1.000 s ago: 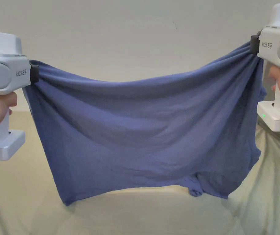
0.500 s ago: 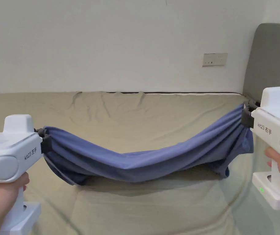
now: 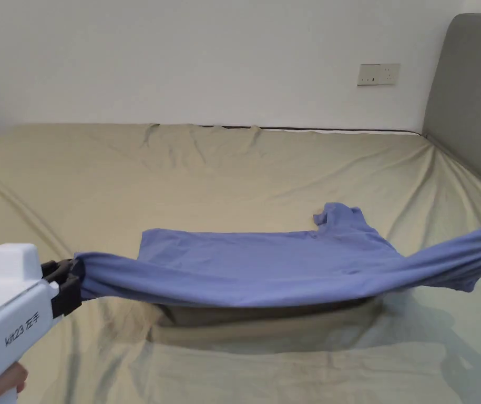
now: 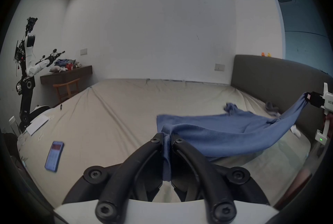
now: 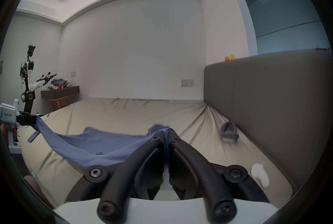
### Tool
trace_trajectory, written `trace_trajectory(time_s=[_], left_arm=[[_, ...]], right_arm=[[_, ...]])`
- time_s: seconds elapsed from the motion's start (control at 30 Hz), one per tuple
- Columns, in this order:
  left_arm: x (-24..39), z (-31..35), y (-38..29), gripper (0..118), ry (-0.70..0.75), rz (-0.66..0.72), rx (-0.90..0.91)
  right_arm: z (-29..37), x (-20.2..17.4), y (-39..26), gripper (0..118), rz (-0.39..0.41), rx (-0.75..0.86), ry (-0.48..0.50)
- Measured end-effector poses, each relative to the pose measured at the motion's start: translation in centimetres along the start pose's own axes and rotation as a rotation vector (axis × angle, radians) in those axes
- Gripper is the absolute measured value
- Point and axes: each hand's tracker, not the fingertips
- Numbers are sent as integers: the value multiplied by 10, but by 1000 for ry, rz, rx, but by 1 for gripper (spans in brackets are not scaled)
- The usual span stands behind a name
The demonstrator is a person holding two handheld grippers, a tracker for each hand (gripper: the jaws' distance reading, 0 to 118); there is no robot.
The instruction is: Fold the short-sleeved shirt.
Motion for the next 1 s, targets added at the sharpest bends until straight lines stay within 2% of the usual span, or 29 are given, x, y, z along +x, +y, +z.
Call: trace_trajectory(time_s=[0.03,0.1,0.13,0.17,0.2,0.23,0.27,0.33,0.37,0.43,0.57,0.6,0.63,0.67,0.7,0.73,0.77,0.8,0.87,1.0], left_arm=[[-1,8,-13,2,-6,-12,-20],[0,19,-38,2,-4,-22,-64],[-2,22,-50,2,-10,-18,-93],[-5,24,-61,2,-12,-6,-126],[-4,24,-72,2,-5,8,-160],[-5,23,-81,2,4,15,-189],[-7,21,-89,2,8,20,-222],[-6,17,-104,2,-13,11,-282],[-4,14,-109,2,-10,0,-305],[-2,6,-119,2,-16,-31,-358],[4,-7,-130,3,-11,-60,-409],[6,-6,-133,10,-9,-59,-411],[5,-7,-135,22,-6,-54,-412],[4,-9,-136,44,7,-32,-427],[1,-12,-138,82,36,-12,-476],[5,-11,-138,101,129,-25,-523],[8,-4,-133,104,253,-21,-499],[9,6,-122,104,247,14,-376],[14,26,-94,104,154,60,-274],[41,65,-32,104,175,49,-76]], right_arm=[[12,2,-11,4,-19,-29,-4],[29,6,-33,4,-7,-64,16],[35,7,-45,4,15,-105,0],[39,7,-53,4,70,-98,2],[41,10,-65,4,62,-138,9],[40,13,-81,4,5,-247,15],[41,12,-89,4,94,-207,-1],[37,15,-113,4,81,-344,23],[37,16,-119,4,114,-327,7],[31,15,-137,4,106,-441,45],[26,10,-161,4,187,-506,35],[25,11,-162,4,172,-509,30],[21,18,-168,4,152,-523,35],[18,22,-171,5,112,-564,50],[14,25,-174,23,87,-620,75],[13,25,-177,53,86,-640,44],[17,23,-175,87,106,-631,-28],[19,24,-170,112,112,-612,-51],[25,30,-149,116,53,-522,-12],[43,16,-78,115,-38,-304,-64]])
